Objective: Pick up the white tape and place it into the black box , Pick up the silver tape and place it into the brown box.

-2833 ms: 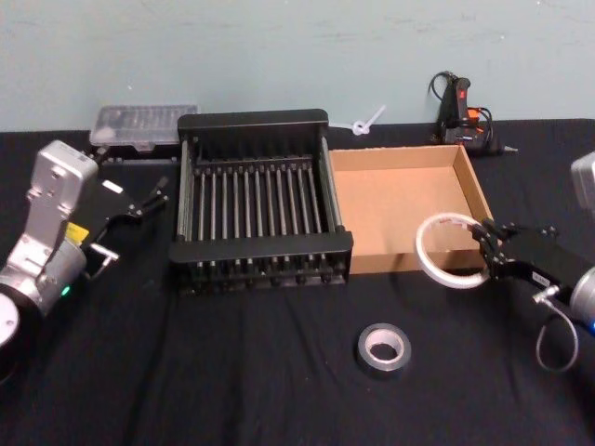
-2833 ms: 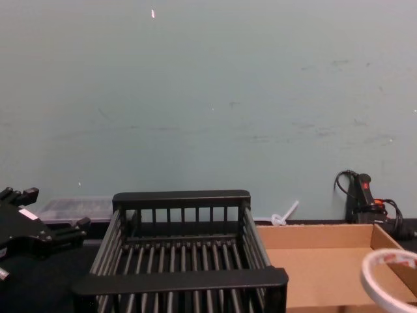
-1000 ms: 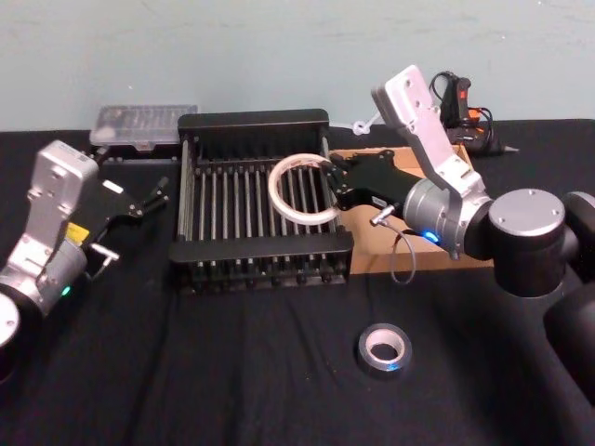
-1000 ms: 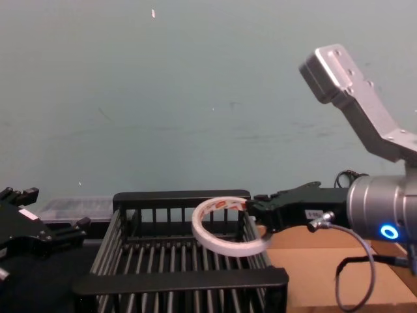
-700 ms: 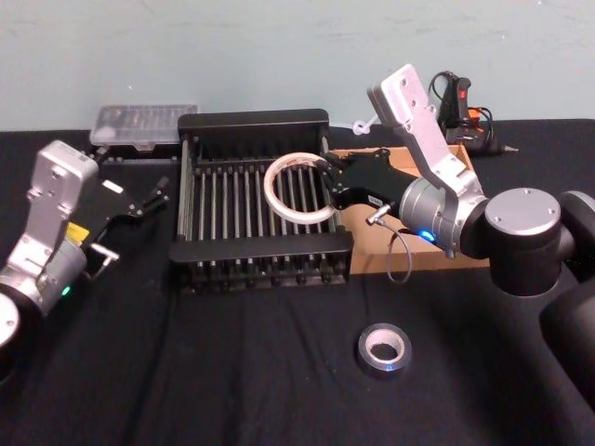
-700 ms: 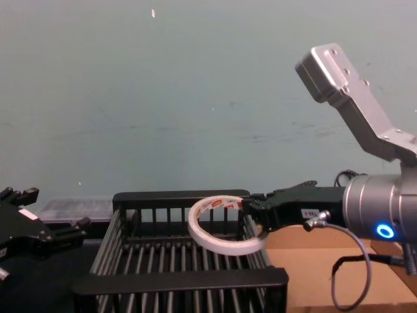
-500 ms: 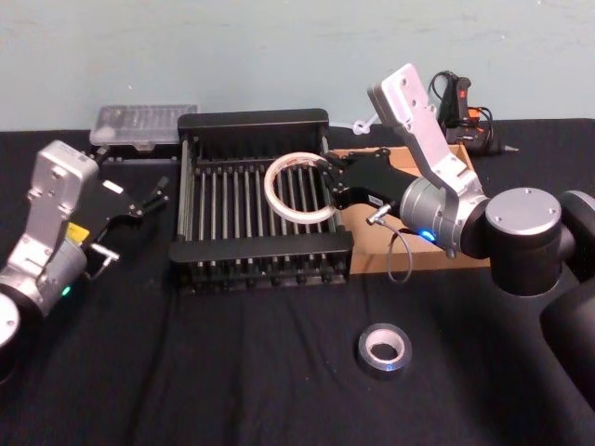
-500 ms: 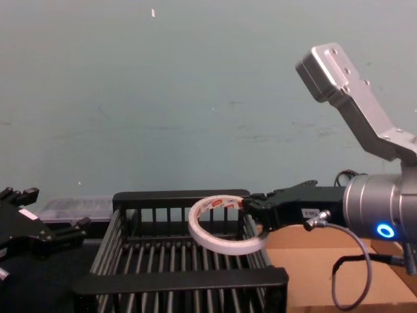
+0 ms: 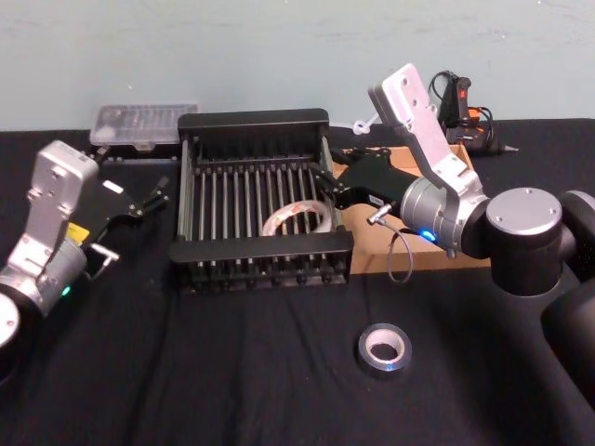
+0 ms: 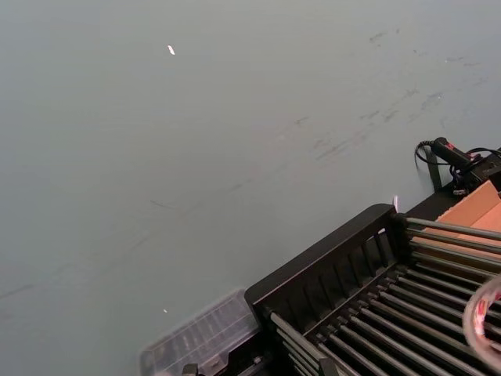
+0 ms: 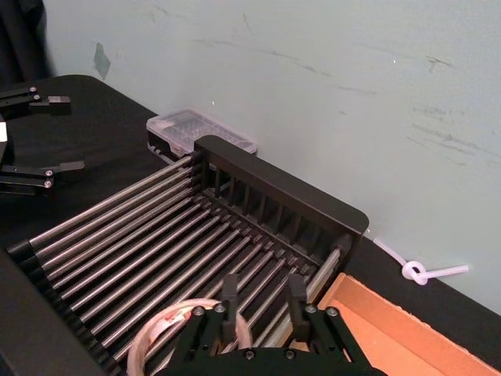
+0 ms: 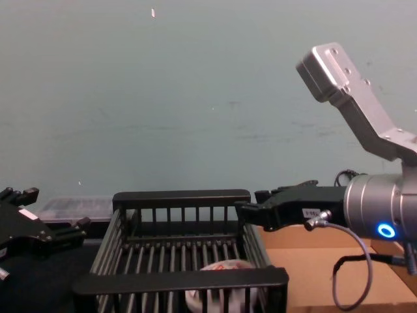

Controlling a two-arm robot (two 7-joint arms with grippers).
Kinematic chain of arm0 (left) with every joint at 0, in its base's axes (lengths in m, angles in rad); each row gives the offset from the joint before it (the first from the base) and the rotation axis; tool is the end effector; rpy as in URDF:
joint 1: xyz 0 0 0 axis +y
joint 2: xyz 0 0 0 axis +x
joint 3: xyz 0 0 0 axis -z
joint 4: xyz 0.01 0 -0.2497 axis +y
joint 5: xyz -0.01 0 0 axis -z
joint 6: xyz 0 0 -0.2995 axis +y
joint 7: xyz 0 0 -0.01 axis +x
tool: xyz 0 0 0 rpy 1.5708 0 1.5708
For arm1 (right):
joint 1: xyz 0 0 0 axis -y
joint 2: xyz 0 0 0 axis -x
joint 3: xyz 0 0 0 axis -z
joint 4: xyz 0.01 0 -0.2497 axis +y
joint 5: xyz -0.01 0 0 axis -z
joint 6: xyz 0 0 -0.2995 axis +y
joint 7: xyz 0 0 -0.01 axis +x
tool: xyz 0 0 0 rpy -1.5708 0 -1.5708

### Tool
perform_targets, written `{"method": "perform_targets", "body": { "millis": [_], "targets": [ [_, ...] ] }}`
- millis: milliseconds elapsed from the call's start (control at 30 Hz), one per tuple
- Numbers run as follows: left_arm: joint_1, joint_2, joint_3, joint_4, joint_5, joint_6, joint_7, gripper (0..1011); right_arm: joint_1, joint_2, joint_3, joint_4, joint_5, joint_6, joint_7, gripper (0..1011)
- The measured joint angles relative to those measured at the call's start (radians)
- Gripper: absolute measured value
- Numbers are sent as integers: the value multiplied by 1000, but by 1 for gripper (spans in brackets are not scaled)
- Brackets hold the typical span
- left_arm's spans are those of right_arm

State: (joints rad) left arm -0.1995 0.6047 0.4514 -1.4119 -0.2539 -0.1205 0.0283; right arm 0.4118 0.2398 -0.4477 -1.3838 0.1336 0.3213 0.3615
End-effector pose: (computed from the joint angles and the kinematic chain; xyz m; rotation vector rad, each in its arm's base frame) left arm 0.3427 0.0622 -0.2680 0.3046 -0.2850 1.2480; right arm 0.3942 0.0552 -0.2021 -0.3397 -0.0165 -0.8730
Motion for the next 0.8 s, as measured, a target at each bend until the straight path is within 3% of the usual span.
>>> {"method": "perform_targets", "body": {
  "millis": [633, 800],
  "targets": [
    [0, 0, 0, 0, 0, 0, 0, 1001, -1, 1, 0, 0, 0, 1, -1, 956],
    [0, 0, 0, 0, 0, 0, 0, 1001, -1, 1, 0, 0, 0, 1, -1, 1002]
  ]
}}
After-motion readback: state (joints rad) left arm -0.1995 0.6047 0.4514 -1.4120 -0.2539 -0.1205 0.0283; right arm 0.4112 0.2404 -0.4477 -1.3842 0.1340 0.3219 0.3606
